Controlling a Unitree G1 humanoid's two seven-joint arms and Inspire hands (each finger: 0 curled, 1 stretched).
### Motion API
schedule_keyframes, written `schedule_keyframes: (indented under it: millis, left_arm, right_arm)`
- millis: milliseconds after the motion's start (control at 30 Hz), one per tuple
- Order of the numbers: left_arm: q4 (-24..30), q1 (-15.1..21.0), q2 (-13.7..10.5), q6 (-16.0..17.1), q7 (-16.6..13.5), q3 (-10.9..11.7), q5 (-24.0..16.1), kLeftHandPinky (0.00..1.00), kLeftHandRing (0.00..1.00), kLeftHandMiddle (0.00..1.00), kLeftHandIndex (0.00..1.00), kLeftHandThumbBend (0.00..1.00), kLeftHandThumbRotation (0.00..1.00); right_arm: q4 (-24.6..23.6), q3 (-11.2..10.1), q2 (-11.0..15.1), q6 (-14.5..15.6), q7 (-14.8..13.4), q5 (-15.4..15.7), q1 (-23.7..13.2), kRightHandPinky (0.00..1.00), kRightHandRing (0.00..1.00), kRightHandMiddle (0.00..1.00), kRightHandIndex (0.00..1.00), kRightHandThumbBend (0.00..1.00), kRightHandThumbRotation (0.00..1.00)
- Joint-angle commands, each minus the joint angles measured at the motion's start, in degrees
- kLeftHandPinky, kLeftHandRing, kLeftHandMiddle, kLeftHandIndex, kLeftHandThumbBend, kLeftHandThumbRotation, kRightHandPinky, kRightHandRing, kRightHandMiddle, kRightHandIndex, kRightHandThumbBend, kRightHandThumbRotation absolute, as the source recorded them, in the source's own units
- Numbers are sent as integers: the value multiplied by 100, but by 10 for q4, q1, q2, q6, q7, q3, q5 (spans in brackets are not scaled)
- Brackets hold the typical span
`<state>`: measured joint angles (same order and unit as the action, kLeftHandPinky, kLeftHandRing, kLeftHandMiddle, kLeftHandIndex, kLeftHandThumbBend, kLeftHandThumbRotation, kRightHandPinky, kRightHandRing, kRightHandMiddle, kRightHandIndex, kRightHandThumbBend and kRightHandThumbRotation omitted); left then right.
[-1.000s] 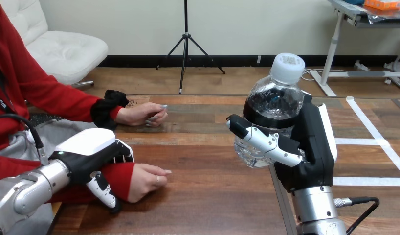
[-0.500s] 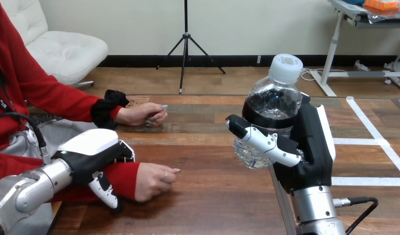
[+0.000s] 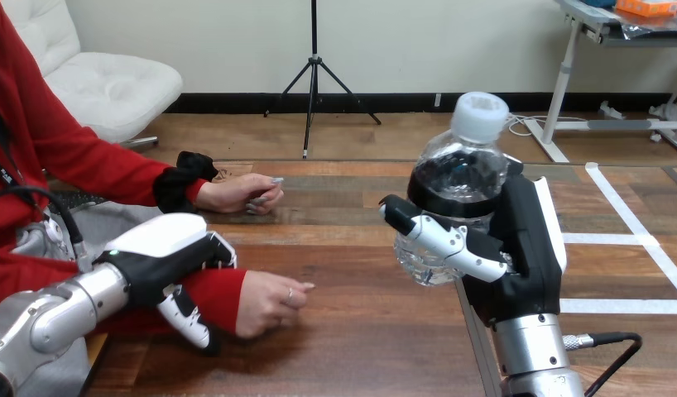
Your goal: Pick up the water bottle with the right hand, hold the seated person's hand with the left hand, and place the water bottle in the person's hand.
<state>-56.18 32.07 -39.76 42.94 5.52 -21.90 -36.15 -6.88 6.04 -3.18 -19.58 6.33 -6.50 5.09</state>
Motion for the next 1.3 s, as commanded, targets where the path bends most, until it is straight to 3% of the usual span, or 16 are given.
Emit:
schedule_keyframes:
  millis: [0, 567, 667, 767, 967, 1067, 1267]
  left_arm:
    - [38, 14, -9, 2, 5, 19, 22, 28, 34, 40, 42, 95, 0]
    - [89, 0, -13, -16, 15, 31, 39, 28, 33, 39, 41, 96, 0]
    - [91, -2, -13, 3, -3, 35, 38, 27, 33, 39, 41, 97, 0]
    - [110, -7, -14, -16, 13, 38, 42, 27, 32, 38, 40, 97, 0]
    - [137, -14, -15, -16, 22, 46, 52, 26, 31, 37, 39, 96, 0]
    - [149, -18, -15, -7, 24, 52, 60, 25, 31, 37, 39, 97, 0]
    - [188, -28, -15, -21, 41, 60, 75, 25, 30, 36, 39, 98, 0]
  right_arm:
    - [-2, -4, -7, -15, -3, 4, -45, 19, 23, 27, 27, 66, 0]
    - [35, -4, -22, -6, -8, -9, -68, 18, 21, 27, 27, 67, 0]
    - [49, -2, -25, -8, -8, -11, -77, 18, 21, 27, 28, 68, 0]
    - [63, 0, -27, -14, -12, -3, -84, 18, 21, 27, 28, 68, 0]
    - [84, 3, -32, -14, -14, -5, -97, 18, 22, 28, 28, 69, 0]
    - [100, 6, -32, -25, -15, 3, -105, 18, 22, 28, 29, 68, 0]
    - [128, 15, -36, -44, -21, 23, -121, 18, 22, 28, 28, 67, 0]
